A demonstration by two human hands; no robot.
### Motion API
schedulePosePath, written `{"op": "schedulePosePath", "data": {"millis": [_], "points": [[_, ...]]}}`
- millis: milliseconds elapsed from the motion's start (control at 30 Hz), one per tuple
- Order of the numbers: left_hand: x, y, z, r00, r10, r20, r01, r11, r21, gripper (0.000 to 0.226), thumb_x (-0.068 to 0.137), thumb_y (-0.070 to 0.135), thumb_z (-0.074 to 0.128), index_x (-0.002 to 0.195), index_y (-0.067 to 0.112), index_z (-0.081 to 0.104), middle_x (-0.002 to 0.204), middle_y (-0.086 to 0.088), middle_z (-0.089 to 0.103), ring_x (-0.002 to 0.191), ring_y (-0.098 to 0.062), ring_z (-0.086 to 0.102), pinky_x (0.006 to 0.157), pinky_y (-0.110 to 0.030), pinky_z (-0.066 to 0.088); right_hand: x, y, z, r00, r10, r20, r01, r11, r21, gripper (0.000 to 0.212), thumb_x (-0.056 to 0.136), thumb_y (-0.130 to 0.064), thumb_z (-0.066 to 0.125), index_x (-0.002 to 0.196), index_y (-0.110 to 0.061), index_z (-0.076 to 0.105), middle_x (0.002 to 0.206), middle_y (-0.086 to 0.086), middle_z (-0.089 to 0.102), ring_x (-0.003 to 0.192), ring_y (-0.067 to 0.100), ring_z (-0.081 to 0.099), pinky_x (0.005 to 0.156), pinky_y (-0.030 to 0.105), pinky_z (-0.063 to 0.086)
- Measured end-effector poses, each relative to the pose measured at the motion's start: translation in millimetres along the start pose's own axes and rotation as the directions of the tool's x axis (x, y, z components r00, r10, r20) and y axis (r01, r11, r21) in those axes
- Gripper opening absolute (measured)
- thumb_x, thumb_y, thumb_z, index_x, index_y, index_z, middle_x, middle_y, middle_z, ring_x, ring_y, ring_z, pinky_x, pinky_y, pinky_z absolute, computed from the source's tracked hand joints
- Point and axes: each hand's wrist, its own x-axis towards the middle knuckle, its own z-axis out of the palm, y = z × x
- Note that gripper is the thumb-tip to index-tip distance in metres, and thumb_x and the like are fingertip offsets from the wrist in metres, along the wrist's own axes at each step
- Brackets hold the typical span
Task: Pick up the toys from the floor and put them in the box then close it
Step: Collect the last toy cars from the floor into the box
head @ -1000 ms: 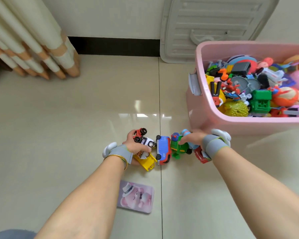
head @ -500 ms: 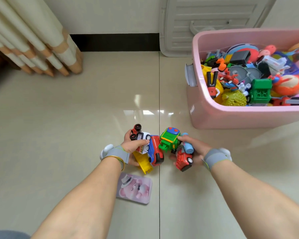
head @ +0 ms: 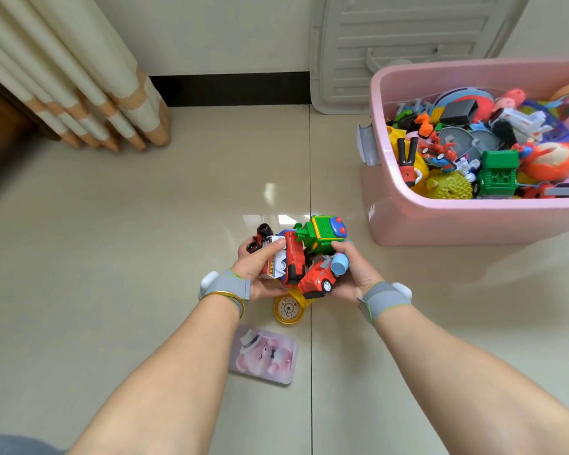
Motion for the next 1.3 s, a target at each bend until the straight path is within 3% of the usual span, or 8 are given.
{"op": "schedulePosePath", "data": {"millis": [400, 600, 767, 833, 900, 1067, 1167, 1300], "points": [[-104, 162, 61, 0.935, 0.335, 0.118, -0.352, 0.92, 0.175, 0.07, 0.077, 0.026, 0.077, 0.133, 0.033, 0.036, 0.126, -0.008, 0.061, 0.103, -0.033, 0.065, 0.075, -0.067, 0.05, -61, -110, 130, 0.917, -0.261, 0.3, 0.267, 0.963, 0.023, 0.043, 0.088, -0.033, 0.047, 0.125, -0.011, 0.049, 0.125, 0.014, 0.051, 0.111, 0.035, 0.057, 0.088, 0.048, 0.054], [-121, 158, 170, 0.889, 0.366, 0.275, -0.419, 0.892, 0.17, 0.066, 0.081, 0.024, 0.074, 0.132, 0.032, 0.033, 0.126, -0.005, 0.059, 0.1, -0.032, 0.064, 0.076, -0.064, 0.052, -129, -196, 92, 0.897, -0.4, 0.189, 0.413, 0.91, -0.036, 0.059, 0.089, -0.036, 0.045, 0.142, -0.009, 0.042, 0.137, 0.017, 0.053, 0.124, 0.035, 0.053, 0.094, 0.046, 0.05], [-113, 127, 271, 0.85, 0.385, 0.36, -0.481, 0.845, 0.233, 0.09, 0.057, 0.033, 0.086, 0.132, 0.033, 0.036, 0.126, -0.004, 0.056, 0.106, -0.033, 0.063, 0.085, -0.064, 0.05, -169, -253, 27, 0.857, -0.515, 0.011, 0.515, 0.856, -0.043, 0.043, 0.084, -0.035, 0.051, 0.118, -0.01, 0.059, 0.111, 0.018, 0.067, 0.094, 0.031, 0.069, 0.077, 0.045, 0.058], [-107, 114, 298, 0.821, 0.43, 0.377, -0.544, 0.79, 0.283, 0.068, 0.067, 0.025, 0.082, 0.125, 0.028, 0.045, 0.112, -0.003, 0.059, 0.098, -0.026, 0.064, 0.085, -0.053, 0.055, -175, -272, 9, 0.793, -0.589, -0.159, 0.586, 0.808, -0.07, 0.037, 0.074, -0.033, 0.061, 0.107, -0.015, 0.057, 0.093, 0.013, 0.062, 0.074, 0.028, 0.064, 0.068, 0.038, 0.057], [-96, 97, 317, 0.787, 0.493, 0.37, -0.611, 0.706, 0.359, 0.05, 0.081, 0.015, 0.073, 0.123, 0.022, 0.047, 0.103, -0.001, 0.06, 0.091, -0.02, 0.061, 0.081, -0.037, 0.055, -178, -288, -12, 0.681, -0.643, -0.35, 0.652, 0.75, -0.11, 0.053, 0.057, -0.03, 0.071, 0.105, -0.02, 0.052, 0.093, 0.011, 0.054, 0.068, 0.026, 0.057, 0.066, 0.037, 0.054], [-69, 80, 307, 0.804, 0.529, 0.273, -0.554, 0.496, 0.669, 0.091, 0.082, 0.032, 0.07, 0.152, 0.026, 0.012, 0.15, -0.012, 0.029, 0.134, -0.032, 0.037, 0.109, -0.04, 0.038, -177, -295, -37, 0.407, -0.752, -0.519, 0.686, 0.627, -0.369, 0.043, 0.078, -0.012, 0.064, 0.117, -0.016, 0.047, 0.101, 0.01, 0.054, 0.088, 0.027, 0.057, 0.092, 0.045, 0.053], [-70, 78, 302, 0.79, 0.533, 0.303, -0.42, 0.111, 0.901, 0.098, 0.084, 0.045, 0.064, 0.152, 0.032, -0.006, 0.16, -0.011, 0.002, 0.146, -0.034, 0.016, 0.116, -0.044, 0.023, -179, -298, -35, 0.329, -0.813, -0.481, 0.635, 0.567, -0.524, 0.045, 0.08, -0.012, 0.063, 0.123, -0.014, 0.048, 0.082, -0.002, 0.052, 0.087, 0.024, 0.054, 0.093, 0.038, 0.051], [-55, 78, 304, 0.676, 0.577, 0.458, -0.345, -0.301, 0.889, 0.092, 0.086, 0.051, 0.056, 0.15, 0.039, -0.01, 0.162, -0.003, -0.01, 0.148, -0.034, -0.005, 0.12, -0.049, 0.011, -178, -306, -21, 0.318, -0.875, -0.365, 0.564, 0.484, -0.669, 0.048, 0.077, -0.021, 0.065, 0.122, -0.019, 0.048, 0.085, -0.004, 0.056, 0.09, 0.023, 0.058, 0.095, 0.039, 0.05]]}}
